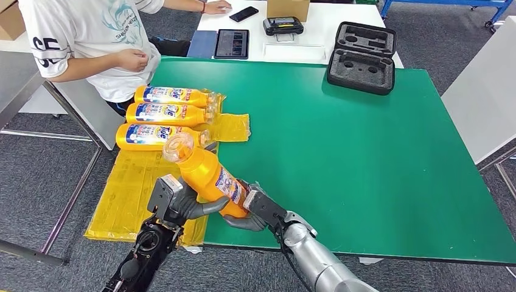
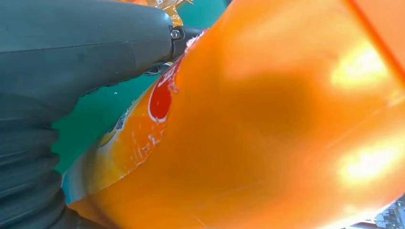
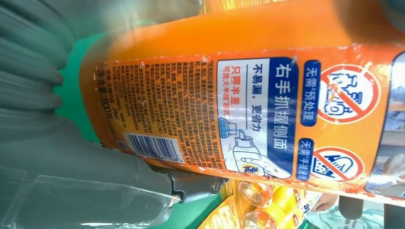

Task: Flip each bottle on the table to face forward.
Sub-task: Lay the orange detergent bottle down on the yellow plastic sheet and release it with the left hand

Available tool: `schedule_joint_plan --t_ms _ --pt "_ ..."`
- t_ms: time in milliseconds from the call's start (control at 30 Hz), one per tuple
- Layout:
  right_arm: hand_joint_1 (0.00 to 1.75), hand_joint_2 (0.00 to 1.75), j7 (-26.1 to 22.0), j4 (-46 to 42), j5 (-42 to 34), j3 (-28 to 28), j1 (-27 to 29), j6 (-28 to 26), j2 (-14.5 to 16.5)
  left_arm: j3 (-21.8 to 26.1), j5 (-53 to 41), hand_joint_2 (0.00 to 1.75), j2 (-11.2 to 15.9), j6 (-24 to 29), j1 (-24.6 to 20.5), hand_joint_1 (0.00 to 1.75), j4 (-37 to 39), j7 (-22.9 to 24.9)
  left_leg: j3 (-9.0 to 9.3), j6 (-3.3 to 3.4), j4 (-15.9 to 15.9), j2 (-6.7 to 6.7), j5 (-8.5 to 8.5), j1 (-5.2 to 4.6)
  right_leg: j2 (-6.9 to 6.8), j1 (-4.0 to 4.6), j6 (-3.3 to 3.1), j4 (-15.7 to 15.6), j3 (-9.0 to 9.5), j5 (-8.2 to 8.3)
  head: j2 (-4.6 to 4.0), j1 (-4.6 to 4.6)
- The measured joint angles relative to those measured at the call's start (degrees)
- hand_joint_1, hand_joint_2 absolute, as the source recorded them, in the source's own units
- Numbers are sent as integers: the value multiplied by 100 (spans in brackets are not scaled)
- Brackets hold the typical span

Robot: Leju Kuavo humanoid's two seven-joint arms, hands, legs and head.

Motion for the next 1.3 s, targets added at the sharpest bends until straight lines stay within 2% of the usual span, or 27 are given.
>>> schedule_joint_plan --t_ms 133,233,467,633,800,1133,1167,1267,1300 --pt "175 175 -18 0 10 -1 1 -2 -1 -21 110 175 0 -71 2 0 0 -1 0 0 0 0 0 0 0 0 0 0 0 0 0 0" --pt "175 175 -14 0 77 25 -3 -10 -1 -3 458 175 2 -374 29 0 0 -41 0 0 0 0 0 0 0 0 0 0 0 0 0 0" --pt "175 175 -16 13 242 229 -19 -15 12 95 2226 175 88 -2324 121 0 8 -57 0 0 0 1 0 0 1 0 0 0 -1 0 0 -1" --pt "175 175 -10 16 278 337 -45 -22 19 179 2818 175 169 -3096 131 0 109 29 1 0 0 1 1 1 1 0 -1 0 -2 0 0 -1" --pt "175 175 29 28 322 381 -48 -43 19 197 2881 175 181 -3235 138 0 166 39 1 0 0 1 1 0 1 -1 0 0 -2 0 0 -1" --pt "175 175 106 80 327 431 -49 -85 19 171 2523 175 181 -3063 136 1 160 40 1 0 0 2 0 0 1 0 0 0 -3 0 0 -1" --pt "175 175 107 83 327 431 -49 -85 19 169 2509 175 181 -3050 136 38 160 38 1 0 0 2 0 1 1 0 0 0 -3 0 0 0" --pt "175 175 120 93 320 434 -49 -90 19 135 2317 175 181 -2869 134 168 159 6 1 0 0 2 0 1 1 0 0 0 -3 0 0 0" --pt "175 175 132 99 316 435 -49 -93 18 118 2220 175 181 -2778 133 175 158 -10 1 0 0 2 1 1 1 0 0 0 -3 0 0 0"
